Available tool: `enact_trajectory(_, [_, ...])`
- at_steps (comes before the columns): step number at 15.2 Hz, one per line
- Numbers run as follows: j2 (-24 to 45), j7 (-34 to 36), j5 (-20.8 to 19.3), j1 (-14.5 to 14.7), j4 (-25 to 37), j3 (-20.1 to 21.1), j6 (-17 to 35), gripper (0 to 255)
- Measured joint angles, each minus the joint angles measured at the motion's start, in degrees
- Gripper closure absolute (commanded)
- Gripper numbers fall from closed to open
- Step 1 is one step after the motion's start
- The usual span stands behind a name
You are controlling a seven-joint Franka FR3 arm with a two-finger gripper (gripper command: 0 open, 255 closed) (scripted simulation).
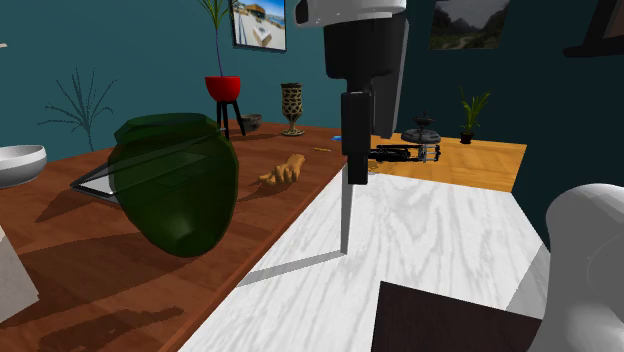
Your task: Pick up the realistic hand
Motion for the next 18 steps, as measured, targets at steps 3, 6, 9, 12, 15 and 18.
enact_trajectory(3, [1.04, -1.15, -1.31, -0.38, -0.44, -0.80, 1.99, 0])
enact_trajectory(6, [4.31, -3.57, -4.24, -1.27, -0.92, -2.61, 7.06, 0])
enact_trajectory(9, [7.20, -6.47, -7.51, -2.47, -1.48, -4.91, 12.23, 0])
enact_trajectory(12, [10.78, -8.53, -10.30, -3.38, -1.72, -6.75, 17.76, 0])
enact_trajectory(15, [16.04, -10.62, -12.83, -4.26, -0.36, -8.79, 23.61, 0])
enact_trajectory(18, [21.58, -12.76, -14.90, -5.01, 2.11, -10.73, 28.77, 0])
